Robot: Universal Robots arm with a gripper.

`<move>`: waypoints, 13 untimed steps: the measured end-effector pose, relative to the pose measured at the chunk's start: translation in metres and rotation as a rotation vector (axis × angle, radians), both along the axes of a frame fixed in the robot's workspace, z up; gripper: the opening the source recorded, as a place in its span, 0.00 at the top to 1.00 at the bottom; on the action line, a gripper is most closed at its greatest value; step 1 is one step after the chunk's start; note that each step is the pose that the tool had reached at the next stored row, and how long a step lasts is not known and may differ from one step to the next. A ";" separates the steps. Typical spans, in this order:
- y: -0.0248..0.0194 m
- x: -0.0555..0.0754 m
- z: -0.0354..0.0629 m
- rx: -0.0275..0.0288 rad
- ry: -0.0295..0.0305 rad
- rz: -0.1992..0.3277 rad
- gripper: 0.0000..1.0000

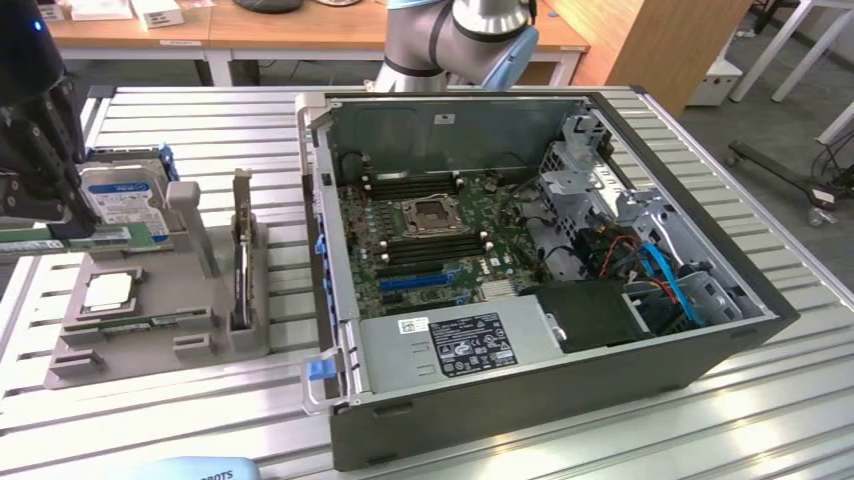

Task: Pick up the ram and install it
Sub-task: 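Pick up the ram and move it above insertion slot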

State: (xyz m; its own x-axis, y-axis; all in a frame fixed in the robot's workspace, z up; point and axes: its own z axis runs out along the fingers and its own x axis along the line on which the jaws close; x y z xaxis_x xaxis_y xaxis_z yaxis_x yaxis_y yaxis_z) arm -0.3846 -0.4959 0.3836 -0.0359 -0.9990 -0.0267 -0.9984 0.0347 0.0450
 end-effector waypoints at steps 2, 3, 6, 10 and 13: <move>0.0000 0.000 0.0013 -0.0003 0.0003 0.000 0.89; 0.0000 0.000 0.0021 -0.0003 0.0003 0.000 0.89; 0.0000 0.000 0.0046 -0.0002 0.0002 0.000 0.89; 0.0000 0.000 0.0090 -0.0001 0.0001 0.000 0.89; 0.0000 0.000 0.0125 -0.0002 0.0001 0.000 0.89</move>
State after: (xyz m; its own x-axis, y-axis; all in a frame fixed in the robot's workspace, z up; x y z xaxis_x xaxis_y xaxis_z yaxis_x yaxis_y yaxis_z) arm -0.3846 -0.4958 0.3961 -0.0359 -0.9990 -0.0265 -0.9984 0.0346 0.0451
